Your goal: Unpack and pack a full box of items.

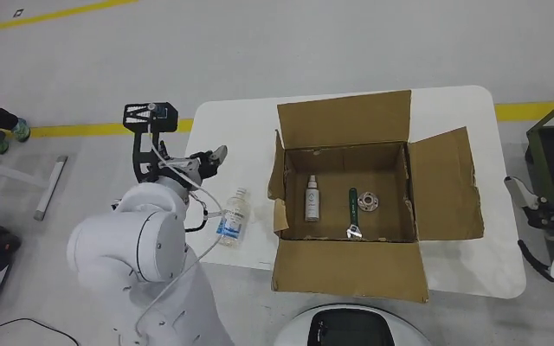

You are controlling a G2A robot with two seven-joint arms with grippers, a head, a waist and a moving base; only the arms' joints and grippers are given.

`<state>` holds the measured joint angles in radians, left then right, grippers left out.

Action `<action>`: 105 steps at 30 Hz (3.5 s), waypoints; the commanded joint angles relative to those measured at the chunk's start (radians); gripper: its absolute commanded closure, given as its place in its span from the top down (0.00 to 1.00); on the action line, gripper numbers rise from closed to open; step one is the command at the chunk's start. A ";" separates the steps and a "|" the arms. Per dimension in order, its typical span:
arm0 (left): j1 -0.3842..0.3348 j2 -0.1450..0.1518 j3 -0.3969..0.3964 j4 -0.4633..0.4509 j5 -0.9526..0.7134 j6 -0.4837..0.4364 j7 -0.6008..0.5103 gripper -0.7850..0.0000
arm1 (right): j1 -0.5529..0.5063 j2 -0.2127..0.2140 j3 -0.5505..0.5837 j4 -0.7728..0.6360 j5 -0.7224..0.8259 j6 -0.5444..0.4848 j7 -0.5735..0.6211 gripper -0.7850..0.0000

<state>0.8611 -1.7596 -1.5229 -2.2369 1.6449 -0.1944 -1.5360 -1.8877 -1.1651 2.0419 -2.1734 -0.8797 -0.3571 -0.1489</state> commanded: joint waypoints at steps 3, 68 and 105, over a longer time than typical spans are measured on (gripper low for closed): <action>-0.010 0.000 0.063 -0.013 -0.104 0.000 0.000 0.00 | 0.000 0.000 0.000 0.000 0.000 0.000 0.000 1.00; 0.001 0.088 0.169 0.388 -0.041 0.083 0.002 0.25 | 0.000 0.000 0.000 0.000 0.000 0.000 0.000 1.00; -0.052 0.062 0.428 0.496 -0.175 0.225 0.000 1.00 | 0.000 0.000 0.000 0.000 0.000 0.000 0.000 1.00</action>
<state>0.8090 -1.6979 -1.0954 -1.7409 1.4701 0.0307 -1.5359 -1.8877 -1.1651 2.0419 -2.1734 -0.8797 -0.3571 -0.1489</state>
